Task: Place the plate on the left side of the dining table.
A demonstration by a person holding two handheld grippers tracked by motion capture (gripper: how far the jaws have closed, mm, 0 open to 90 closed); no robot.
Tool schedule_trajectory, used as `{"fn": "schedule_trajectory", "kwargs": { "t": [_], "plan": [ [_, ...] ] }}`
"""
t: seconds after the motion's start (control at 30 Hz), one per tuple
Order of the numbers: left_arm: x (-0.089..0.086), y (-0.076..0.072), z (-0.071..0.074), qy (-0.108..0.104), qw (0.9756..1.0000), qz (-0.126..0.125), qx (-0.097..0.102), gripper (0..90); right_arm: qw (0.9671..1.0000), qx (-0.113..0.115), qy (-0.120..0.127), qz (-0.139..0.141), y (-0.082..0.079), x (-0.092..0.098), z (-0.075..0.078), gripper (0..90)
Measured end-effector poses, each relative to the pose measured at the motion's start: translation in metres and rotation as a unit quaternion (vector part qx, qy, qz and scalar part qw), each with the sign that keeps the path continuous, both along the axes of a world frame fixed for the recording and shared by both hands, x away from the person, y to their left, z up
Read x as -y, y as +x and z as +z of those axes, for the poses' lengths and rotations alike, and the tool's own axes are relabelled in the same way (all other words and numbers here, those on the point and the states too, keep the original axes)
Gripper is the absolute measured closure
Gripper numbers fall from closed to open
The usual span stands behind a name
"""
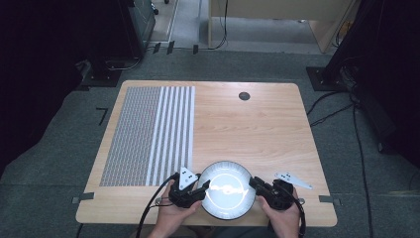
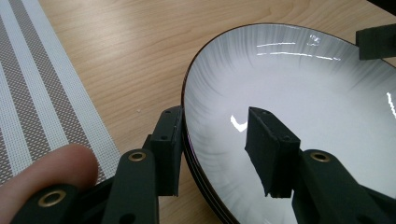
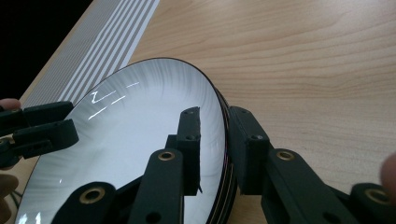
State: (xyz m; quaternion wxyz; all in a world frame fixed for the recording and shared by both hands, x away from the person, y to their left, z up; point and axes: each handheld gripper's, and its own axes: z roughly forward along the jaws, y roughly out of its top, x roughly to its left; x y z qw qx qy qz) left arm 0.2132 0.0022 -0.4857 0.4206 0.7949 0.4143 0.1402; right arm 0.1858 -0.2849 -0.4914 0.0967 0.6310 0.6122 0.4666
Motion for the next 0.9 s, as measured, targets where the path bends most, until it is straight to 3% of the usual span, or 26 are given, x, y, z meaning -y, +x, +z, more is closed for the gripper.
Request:
{"fn": "schedule_trajectory", "kwargs": {
  "t": [0.1,0.13,0.17,0.2,0.23,0.3,0.47,0.6,0.87,0.9],
  "plan": [
    [0.001,0.000,-0.001,0.000,1.0000,0.002,0.000,56.9,0.9990,0.011,-0.042,-0.006,-0.002,-0.006,0.001,81.6],
    [0.001,0.000,-0.001,0.000,1.0000,0.002,0.000,56.9,0.9990,0.011,-0.042,-0.006,-0.002,-0.006,0.001,81.6],
    [0.001,0.000,-0.001,0.001,1.0000,0.002,0.000,56.9,0.9980,0.016,-0.061,-0.009,-0.003,-0.009,0.002,83.1],
    [0.001,-0.001,-0.002,0.002,1.0000,0.004,0.001,56.9,0.9950,0.027,-0.096,-0.014,-0.004,-0.015,0.002,86.8],
    [0.001,-0.001,-0.002,0.003,1.0000,0.004,0.000,56.9,0.9935,0.031,-0.109,-0.015,-0.004,-0.017,0.002,87.3],
    [0.002,-0.001,-0.002,0.003,1.0000,0.004,0.000,56.8,0.9929,0.033,-0.113,-0.016,-0.004,-0.018,0.002,87.5],
    [0.000,0.001,-0.002,-0.004,1.0000,0.000,-0.006,56.5,0.9937,0.032,-0.105,-0.021,-0.004,-0.018,0.002,88.4],
    [-0.001,0.002,-0.001,-0.007,0.9999,-0.004,-0.009,56.1,0.9976,0.020,-0.062,-0.023,-0.002,-0.010,0.002,89.6],
    [-0.004,0.003,0.000,-0.009,0.9999,0.003,-0.007,53.5,0.9984,0.016,-0.047,-0.024,-0.002,-0.005,0.005,90.0],
    [-0.005,0.004,0.000,-0.009,0.9999,0.005,-0.007,53.5,0.9983,0.025,-0.046,-0.027,-0.003,-0.004,0.007,90.0]
  ]
}}
